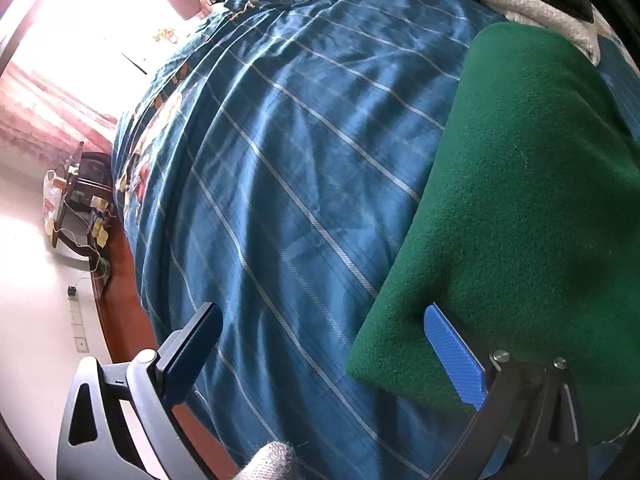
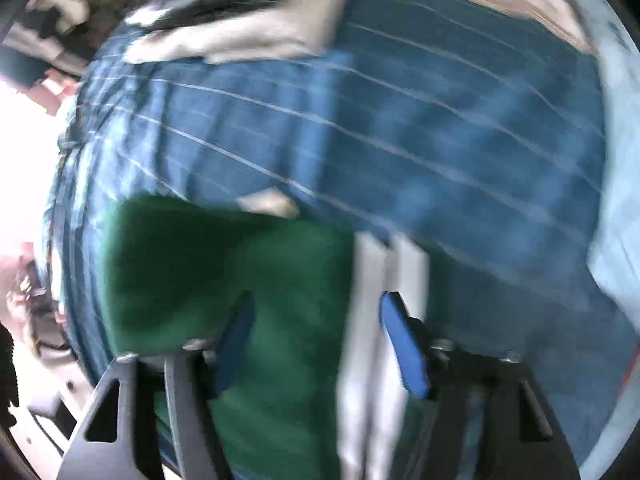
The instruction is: Fold large clothes
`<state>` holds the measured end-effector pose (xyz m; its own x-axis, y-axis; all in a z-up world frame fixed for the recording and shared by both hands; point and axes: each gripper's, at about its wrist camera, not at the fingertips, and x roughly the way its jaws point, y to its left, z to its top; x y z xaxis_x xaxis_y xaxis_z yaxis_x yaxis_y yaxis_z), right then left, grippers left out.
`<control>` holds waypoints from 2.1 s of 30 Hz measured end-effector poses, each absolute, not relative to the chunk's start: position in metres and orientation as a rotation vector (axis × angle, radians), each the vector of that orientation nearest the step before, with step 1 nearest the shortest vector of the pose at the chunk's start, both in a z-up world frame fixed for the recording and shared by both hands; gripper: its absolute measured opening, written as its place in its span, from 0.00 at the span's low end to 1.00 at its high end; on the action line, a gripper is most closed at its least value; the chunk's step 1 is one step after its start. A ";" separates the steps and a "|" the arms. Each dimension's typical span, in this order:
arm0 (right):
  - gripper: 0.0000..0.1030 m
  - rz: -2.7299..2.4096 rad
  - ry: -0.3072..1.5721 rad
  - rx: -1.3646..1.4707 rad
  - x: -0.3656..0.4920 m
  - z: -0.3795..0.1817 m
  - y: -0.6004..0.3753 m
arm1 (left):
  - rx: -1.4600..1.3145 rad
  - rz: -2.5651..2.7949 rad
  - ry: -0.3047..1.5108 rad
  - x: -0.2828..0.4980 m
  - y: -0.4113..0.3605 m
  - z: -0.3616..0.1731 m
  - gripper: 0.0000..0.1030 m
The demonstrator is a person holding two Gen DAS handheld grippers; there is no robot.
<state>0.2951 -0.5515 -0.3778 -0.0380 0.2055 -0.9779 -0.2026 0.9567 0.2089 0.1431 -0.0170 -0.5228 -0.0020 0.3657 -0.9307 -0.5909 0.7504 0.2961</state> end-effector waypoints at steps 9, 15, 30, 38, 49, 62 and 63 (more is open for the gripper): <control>0.40 0.331 1.676 0.251 0.239 -0.436 -0.608 | -0.160 0.748 1.383 0.145 -0.021 -0.525 1.00; 0.07 0.240 1.640 0.203 0.232 -0.426 -0.614 | -0.152 0.740 1.394 0.147 -0.022 -0.523 1.00; 0.61 0.298 1.831 0.453 0.175 -0.454 -0.651 | -0.323 0.499 1.387 0.170 -0.054 -0.462 1.00; 0.07 0.218 1.715 0.514 0.156 -0.442 -0.683 | -0.278 0.438 1.396 0.185 -0.086 -0.460 1.00; 0.43 0.237 1.669 0.496 0.190 -0.402 -0.705 | -0.137 0.445 1.339 0.216 -0.063 -0.455 1.00; 0.07 0.263 1.607 0.446 0.340 -0.448 -0.604 | 0.049 0.404 1.312 0.299 0.014 -0.501 1.00; 0.06 0.211 1.563 0.408 0.339 -0.435 -0.602 | 0.038 0.382 1.315 0.300 0.017 -0.502 1.00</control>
<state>0.3391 -0.6024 -0.4354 0.0081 0.3836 -0.9235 0.1255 0.9158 0.3815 0.2999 0.0170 -0.5023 0.2006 0.2946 -0.9343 -0.2517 0.9372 0.2414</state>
